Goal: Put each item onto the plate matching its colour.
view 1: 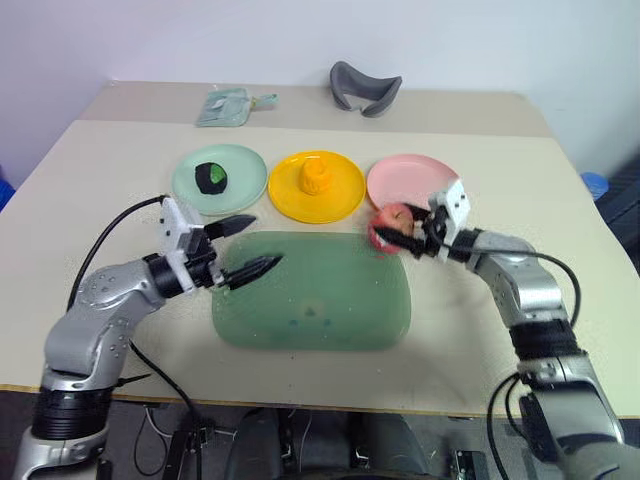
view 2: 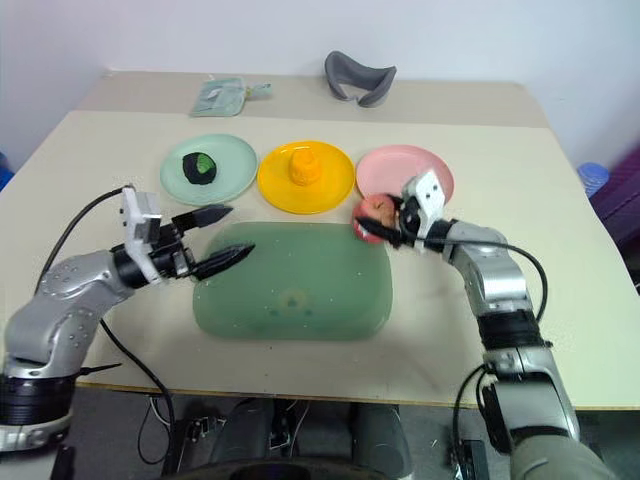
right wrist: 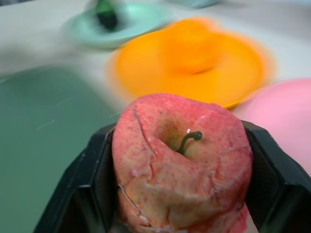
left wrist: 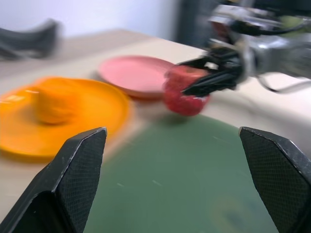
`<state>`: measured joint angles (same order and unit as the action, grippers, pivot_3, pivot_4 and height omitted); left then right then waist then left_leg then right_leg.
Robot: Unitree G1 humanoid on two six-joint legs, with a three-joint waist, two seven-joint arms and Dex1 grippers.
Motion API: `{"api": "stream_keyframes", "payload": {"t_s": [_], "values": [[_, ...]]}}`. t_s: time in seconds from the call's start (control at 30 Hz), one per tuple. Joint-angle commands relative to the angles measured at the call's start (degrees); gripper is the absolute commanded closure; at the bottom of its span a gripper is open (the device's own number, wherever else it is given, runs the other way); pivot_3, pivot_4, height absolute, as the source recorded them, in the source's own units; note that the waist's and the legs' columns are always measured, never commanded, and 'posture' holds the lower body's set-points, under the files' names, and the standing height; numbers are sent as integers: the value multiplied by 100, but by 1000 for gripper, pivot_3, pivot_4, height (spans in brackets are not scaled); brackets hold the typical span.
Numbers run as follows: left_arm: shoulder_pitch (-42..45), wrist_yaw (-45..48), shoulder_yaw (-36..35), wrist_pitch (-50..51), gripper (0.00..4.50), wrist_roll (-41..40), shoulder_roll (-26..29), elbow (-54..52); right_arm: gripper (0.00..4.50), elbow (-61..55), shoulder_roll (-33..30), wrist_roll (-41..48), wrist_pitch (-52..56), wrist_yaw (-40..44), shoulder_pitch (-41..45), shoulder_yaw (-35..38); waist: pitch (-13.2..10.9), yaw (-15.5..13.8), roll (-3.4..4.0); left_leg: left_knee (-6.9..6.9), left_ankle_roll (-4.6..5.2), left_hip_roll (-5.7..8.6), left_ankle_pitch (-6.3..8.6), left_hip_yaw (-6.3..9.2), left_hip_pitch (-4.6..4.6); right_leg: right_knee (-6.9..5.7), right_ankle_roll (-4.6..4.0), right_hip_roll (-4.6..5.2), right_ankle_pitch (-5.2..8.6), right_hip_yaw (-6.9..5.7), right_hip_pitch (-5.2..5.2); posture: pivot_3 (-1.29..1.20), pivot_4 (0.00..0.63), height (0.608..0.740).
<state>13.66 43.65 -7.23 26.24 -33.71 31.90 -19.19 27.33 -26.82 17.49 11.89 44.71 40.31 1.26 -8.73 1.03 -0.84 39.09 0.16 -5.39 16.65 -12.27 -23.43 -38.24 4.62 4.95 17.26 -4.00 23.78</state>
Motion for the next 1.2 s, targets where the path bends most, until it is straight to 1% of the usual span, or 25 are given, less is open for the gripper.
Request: {"api": "stream_keyframes", "payload": {"t_s": [0.03, 0.23, 0.4, 0.47, 0.5, 0.53, 0.57, 0.63, 0.73, 0.8, 0.87, 0.9, 1.0, 1.1, 1.2], "values": [[158, -466, 88, 186, 0, 200, -30, -325, 1819, 1187, 34, -247, -692, -514, 850, 360, 0, -6, 0, -7, 0, 0, 0, -1, 0, 1, -1, 0, 1, 0, 2, 0, 150, 740], [354, -979, 171, 691, 0, 243, -48, -458, 1819, 3489, 118, -671, -1440, -1315, 2119, 522, -1, 16, 2, -14, -1, 0, 0, -7, 0, 7, -2, 0, 2, 0, 3, 0, 150, 740], [294, -1084, 172, 683, 0, 307, -69, -536, 1819, 4260, 190, -902, -1658, -1451, 2441, 530, -3, 28, 5, -15, -1, -1, 0, -6, 0, 6, -2, 1, 2, 1, 5, 0, 150, 740], [210, -1100, 150, 693, 0, 291, -74, -619, 822, 4393, 238, -951, -1636, -1384, 2479, 534, -3, 39, 6, -14, -1, -1, 0, -6, 0, 5, -1, 1, 2, 2, 5, 0, 150, 740], [172, -1099, 149, 678, 0, 301, -68, -652, 499, 4427, 250, -974, -1642, -1364, 2487, 540, -3, 45, 6, -14, -1, -1, 0, -5, 0, 5, -2, 1, 2, 3, 5, 0, 150, 740], [127, -1086, 135, 681, 0, 280, -61, -683, 69, 4436, 256, -1028, -1696, -1343, 2486, 517, -3, 52, 7, -15, -1, -1, -1, -4, 0, 4, -2, 1, 2, 3, 5, 0, 150, 740], [86, -1084, 121, 672, 0, 277, -53, -705, 69, 4435, 257, -1075, -1745, -1330, 2483, 500, -4, 58, 7, -15, -1, -1, -1, -4, 0, 4, -1, 1, 2, 3, 5, 0, 150, 740], [-20, -1042, 94, 325, 0, 413, -100, -677, 69, 4377, 242, -1120, -1820, -1299, 2479, 507, -4, 66, 9, -15, -2, -2, -1, -3, 0, 4, -2, 1, 2, 3, 5, 0, 150, 740], [-189, -976, 79, -248, 0, 698, -136, -543, 69, 4150, 163, -1047, -1889, -947, 2439, 570, -5, 86, 10, -14, -2, -2, -1, -4, 0, 4, -1, 1, 2, 3, 5, 0, 150, 740], [-269, -909, 2, -794, 0, 782, -313, -364, 69, 3797, 50, -959, -2030, -638, 2312, 625, -10, 97, 18, -15, -2, -1, -1, -6, -1, 4, -2, 1, 2, 2, 5, 0, 150, 740], [-335, -881, -10, -1057, 0, 927, -337, -240, 69, 3411, -35, -864, -2075, -349, 2144, 667, -10, 101, 18, -15, -2, -2, -1, -6, -1, 4, -2, 1, 2, 3, 5, 0, 150, 740], [-378, -840, -46, -1125, 0, 945, -320, -144, 69, 2871, -133, -748, -2053, -148, 1857, 702, -9, 104, 20, -15, -2, -2, -1, -5, -1, 4, -2, 1, 2, 3, 5, 0, 150, 740], [-529, -622, -129, -1285, 0, 915, -199, 9, 69, 986, -423, -291, -1640, 310, 761, 865, -9, 52, 20, -18, -2, -2, -1, -2, -1, 9, -1, 3, 2, 1, 1, 0, 150, 740], [-853, -312, -332, -1485, 0, 776, -56, -56, 69, -843, -868, 153, -996, 666, -612, 1056, -9, -4, 20, -17, -2, -3, -1, 0, -1, 12, 0, 4, 2, 2, 1, 0, 150, 740], [-1216, -78, -626, -1462, 0, 561, 115, -158, 69, -2076, -1198, 670, -355, 731, -1690, 1479, -9, -18, 23, -16, -2, -3, 0, 0, 0, 10, -1, 5, 2, 3, 2, 0, 150, 740]]}}
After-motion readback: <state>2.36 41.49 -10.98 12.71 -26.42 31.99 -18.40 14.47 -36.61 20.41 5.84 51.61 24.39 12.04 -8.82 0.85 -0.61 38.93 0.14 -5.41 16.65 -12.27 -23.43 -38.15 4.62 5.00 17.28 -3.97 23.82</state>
